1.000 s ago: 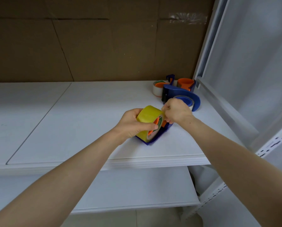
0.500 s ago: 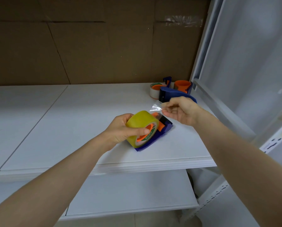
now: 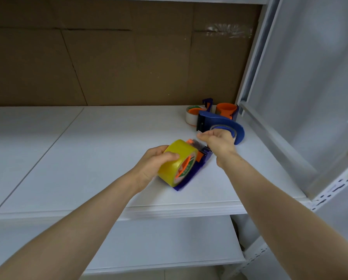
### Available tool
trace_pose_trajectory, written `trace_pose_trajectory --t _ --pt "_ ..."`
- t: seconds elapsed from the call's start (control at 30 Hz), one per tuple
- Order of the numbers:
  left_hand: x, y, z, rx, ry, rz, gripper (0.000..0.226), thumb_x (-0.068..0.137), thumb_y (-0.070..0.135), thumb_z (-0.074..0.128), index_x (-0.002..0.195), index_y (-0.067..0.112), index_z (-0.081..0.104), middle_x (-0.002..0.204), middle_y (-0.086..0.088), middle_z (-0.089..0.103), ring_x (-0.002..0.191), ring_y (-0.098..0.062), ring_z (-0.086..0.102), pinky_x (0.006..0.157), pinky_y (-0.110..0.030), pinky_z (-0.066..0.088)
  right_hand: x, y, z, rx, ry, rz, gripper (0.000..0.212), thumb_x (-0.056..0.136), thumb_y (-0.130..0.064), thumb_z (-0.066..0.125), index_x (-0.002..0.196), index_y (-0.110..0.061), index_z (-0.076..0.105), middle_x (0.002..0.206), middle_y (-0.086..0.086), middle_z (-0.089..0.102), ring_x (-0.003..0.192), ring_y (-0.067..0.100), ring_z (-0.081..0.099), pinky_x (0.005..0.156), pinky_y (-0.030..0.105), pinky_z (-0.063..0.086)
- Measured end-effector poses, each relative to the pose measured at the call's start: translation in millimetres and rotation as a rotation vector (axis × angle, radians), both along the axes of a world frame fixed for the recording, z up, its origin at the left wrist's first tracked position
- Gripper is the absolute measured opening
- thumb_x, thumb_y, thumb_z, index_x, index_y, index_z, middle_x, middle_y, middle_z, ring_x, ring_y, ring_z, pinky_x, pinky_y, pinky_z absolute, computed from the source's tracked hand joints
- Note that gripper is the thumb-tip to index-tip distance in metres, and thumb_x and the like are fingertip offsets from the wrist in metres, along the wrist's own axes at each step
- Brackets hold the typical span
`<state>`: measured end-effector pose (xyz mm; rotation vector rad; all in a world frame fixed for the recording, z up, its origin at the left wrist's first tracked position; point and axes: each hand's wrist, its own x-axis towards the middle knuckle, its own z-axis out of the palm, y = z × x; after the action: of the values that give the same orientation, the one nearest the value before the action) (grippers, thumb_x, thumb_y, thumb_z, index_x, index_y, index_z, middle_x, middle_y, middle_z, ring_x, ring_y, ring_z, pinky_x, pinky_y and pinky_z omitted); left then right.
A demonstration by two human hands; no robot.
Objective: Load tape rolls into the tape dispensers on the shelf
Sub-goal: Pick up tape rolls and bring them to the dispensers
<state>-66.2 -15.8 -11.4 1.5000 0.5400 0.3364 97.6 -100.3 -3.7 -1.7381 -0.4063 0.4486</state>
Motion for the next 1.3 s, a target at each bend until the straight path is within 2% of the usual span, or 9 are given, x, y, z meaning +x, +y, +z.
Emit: trace_pose_trajectory --t 0.2,0.33,0.4,0.47,0.57,0.67,0.83,1.03,1.3 --pt "1.0 -0.6 -1.8 -0.005 -0.028 -0.001 0.026 0.070 0.027 0.075 0.090 0.012 0.068 0.084 -0.005 0.071 0.079 -0.017 0.064 0.074 -0.027 0.049 4.0 0.3 -8.0 0.019 0.012 -0.104 0.022 0.078 -0.006 0.068 0.062 -0.013 0.055 0.071 0.006 0.059 0.082 0.022 0.057 0.076 0.031 0.046" --pt "4.1 -1.8 -2.8 0.008 -0.039 0.082 0.045 0.065 0.040 0.073 0.089 0.003 0.067 0.083 -0.012 0.068 0.078 -0.022 0.063 0.075 -0.031 0.048 8.1 -3.9 -8.3 -0.004 0.043 -0.098 0.025 0.077 -0.002 0.070 0.061 -0.011 0.053 0.074 0.008 0.061 0.077 0.019 0.057 0.061 0.022 0.044" --pt "7.4 -3.0 -2.4 0.009 -0.039 0.145 0.050 0.064 0.044 0.078 0.085 0.000 0.066 0.077 -0.012 0.067 0.073 -0.022 0.062 0.071 -0.029 0.049 7.0 -7.1 -10.7 -0.006 0.070 -0.084 0.020 0.077 0.000 0.071 0.064 -0.007 0.056 0.074 0.007 0.061 0.073 0.016 0.057 0.056 0.019 0.044" --pt "11.9 -5.5 -1.1 -0.002 -0.030 0.209 0.041 0.069 0.044 0.074 0.075 0.005 0.065 0.068 -0.008 0.066 0.064 -0.019 0.061 0.061 -0.022 0.051 5.8 -10.0 -14.0 0.000 0.097 -0.071 0.017 0.077 0.002 0.070 0.066 -0.004 0.059 0.075 0.007 0.062 0.072 0.015 0.059 0.055 0.018 0.045" --pt "15.8 -7.1 -0.3 0.004 -0.014 0.261 0.032 0.076 0.042 0.069 0.072 0.011 0.064 0.067 -0.005 0.067 0.061 -0.015 0.062 0.055 -0.019 0.051 7.7 -11.9 -19.7 -0.001 0.131 -0.063 0.018 0.075 0.004 0.071 0.064 -0.006 0.061 0.074 0.006 0.065 0.080 0.021 0.062 0.066 0.025 0.053" --pt "15.3 -4.2 0.6 -0.040 0.002 0.234 0.033 0.075 0.043 0.070 0.087 0.012 0.067 0.083 -0.008 0.070 0.077 -0.020 0.066 0.068 -0.027 0.053 10.8 -13.7 -23.3 -0.032 0.150 -0.074 0.014 0.072 0.004 0.073 0.065 -0.006 0.065 0.085 0.011 0.068 0.084 0.023 0.063 0.081 0.034 0.055" --pt "16.7 -2.7 -0.9 -0.047 -0.001 0.254 0.020 0.079 0.029 0.070 0.084 0.010 0.065 0.080 -0.007 0.067 0.076 -0.021 0.063 0.069 -0.028 0.050 11.2 -11.3 -28.7 -0.092 0.124 -0.071 0.012 0.071 0.004 0.073 0.067 -0.004 0.065 0.088 0.012 0.069 0.082 0.022 0.062 0.083 0.036 0.055" --pt "18.2 -4.5 -0.6 -0.022 -0.012 0.283 0.017 0.080 0.032 0.069 0.080 0.015 0.067 0.080 -0.005 0.068 0.075 -0.019 0.064 0.069 -0.028 0.052 9.2 -7.7 -29.5 -0.214 -0.066 -0.052 0.007 0.077 -0.008 0.072 0.080 -0.002 0.071 0.088 0.013 0.072 0.089 0.027 0.067 0.085 0.044 0.056" --pt "19.3 -4.4 -1.9 0.008 0.005 0.294 0.035 0.080 0.039 0.067 0.090 0.005 0.068 0.083 -0.009 0.070 0.077 -0.022 0.066 0.069 -0.028 0.054 7.3 -8.3 -27.3 -0.233 -0.105 -0.027 0.015 0.080 -0.020 0.073 0.069 -0.012 0.067 0.080 0.007 0.069 0.086 0.025 0.065 0.085 0.041 0.055"
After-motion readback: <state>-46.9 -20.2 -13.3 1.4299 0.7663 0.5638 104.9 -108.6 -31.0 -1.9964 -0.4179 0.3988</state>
